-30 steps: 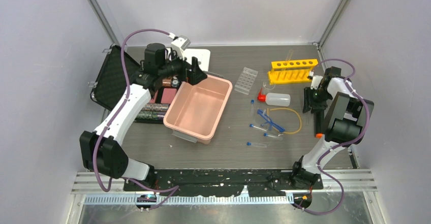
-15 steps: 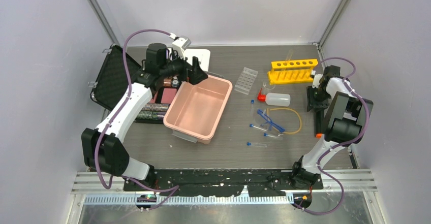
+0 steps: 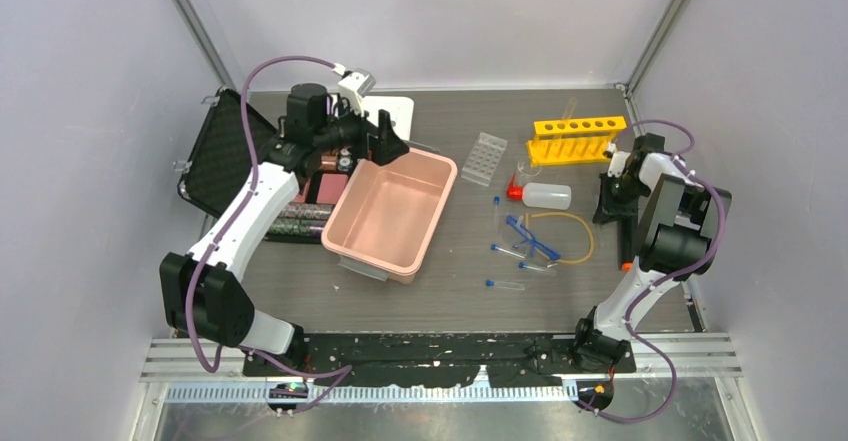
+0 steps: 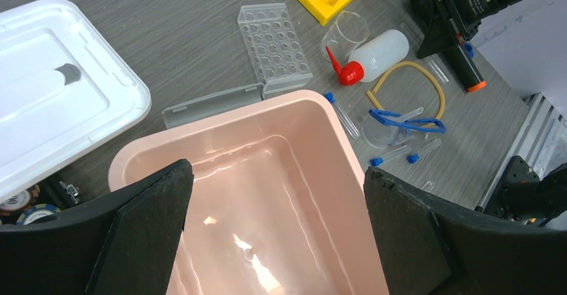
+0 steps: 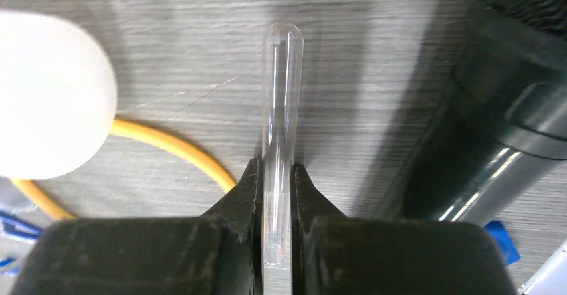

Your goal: Organize the chemistry lab equipment

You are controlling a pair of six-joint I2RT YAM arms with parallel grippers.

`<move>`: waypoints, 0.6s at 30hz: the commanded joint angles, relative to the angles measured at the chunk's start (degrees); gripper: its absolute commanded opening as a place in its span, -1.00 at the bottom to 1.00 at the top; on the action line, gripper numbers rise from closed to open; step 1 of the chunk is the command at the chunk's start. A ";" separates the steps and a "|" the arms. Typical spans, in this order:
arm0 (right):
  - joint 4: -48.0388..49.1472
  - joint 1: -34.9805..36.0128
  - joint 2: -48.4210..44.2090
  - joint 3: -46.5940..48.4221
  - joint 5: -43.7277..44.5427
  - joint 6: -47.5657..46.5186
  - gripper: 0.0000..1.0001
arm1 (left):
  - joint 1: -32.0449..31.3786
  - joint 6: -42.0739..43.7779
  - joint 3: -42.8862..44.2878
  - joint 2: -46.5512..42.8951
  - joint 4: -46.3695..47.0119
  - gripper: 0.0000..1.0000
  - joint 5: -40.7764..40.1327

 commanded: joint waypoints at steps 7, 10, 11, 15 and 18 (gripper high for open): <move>-15.27 0.84 -16.05 12.00 -22.23 -7.57 -0.89 | 0.23 28.10 7.96 -2.99 -4.84 0.99 12.53; -21.83 4.10 -17.92 20.59 -32.08 -6.90 -0.89 | -1.72 47.82 11.20 -3.72 -14.79 0.99 17.18; -22.37 6.61 -18.33 22.89 -33.50 -6.26 -0.90 | -3.03 56.69 11.77 -4.20 -18.13 0.99 16.94; -20.10 16.56 -19.19 24.33 -42.17 2.21 -0.89 | -9.86 84.04 9.70 -6.66 -22.88 0.96 11.30; -16.80 23.66 -19.19 23.19 -46.44 5.74 -0.89 | -14.84 96.61 9.74 -6.09 -25.19 0.85 7.64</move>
